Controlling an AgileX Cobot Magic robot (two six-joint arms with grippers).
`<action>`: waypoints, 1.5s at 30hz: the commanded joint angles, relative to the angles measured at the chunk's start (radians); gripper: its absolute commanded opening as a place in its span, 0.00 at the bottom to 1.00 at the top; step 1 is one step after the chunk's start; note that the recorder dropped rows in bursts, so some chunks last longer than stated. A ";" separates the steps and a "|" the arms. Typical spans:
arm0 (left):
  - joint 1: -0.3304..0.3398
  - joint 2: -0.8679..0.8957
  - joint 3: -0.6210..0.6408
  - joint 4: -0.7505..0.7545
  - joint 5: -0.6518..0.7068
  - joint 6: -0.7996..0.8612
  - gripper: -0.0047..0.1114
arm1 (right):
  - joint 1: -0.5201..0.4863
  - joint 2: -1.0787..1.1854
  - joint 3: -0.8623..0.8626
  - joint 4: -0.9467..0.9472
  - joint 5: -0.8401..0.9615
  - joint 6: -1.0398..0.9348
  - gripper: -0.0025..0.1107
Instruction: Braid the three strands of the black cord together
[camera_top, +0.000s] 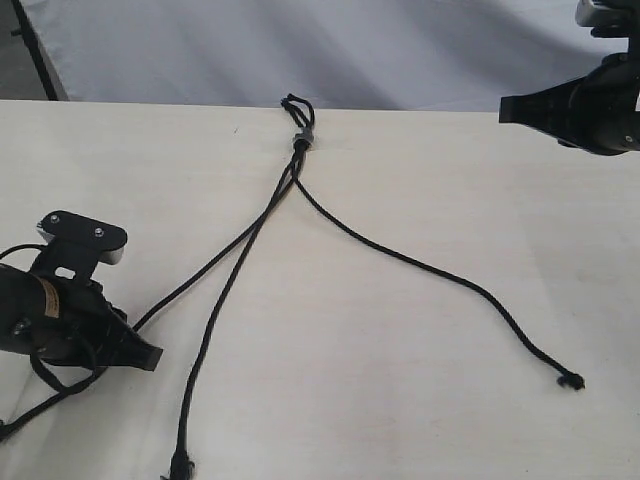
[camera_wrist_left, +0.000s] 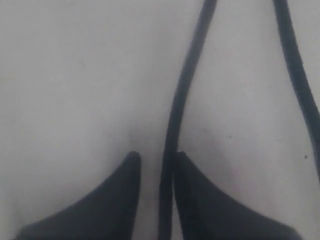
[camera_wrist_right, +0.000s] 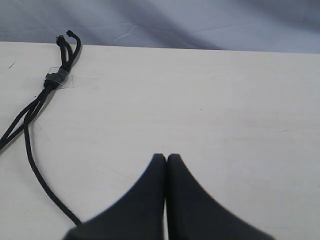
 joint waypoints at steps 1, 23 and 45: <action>0.002 0.012 0.006 0.000 -0.010 -0.040 0.49 | 0.000 0.001 0.004 -0.009 -0.008 -0.002 0.02; 0.111 -0.221 -0.054 0.000 0.069 -0.053 0.60 | 0.421 0.082 -0.135 0.075 0.306 -0.074 0.02; 0.262 -0.219 0.000 0.000 -0.010 -0.068 0.60 | 0.819 0.573 -0.429 0.187 0.455 -0.079 0.47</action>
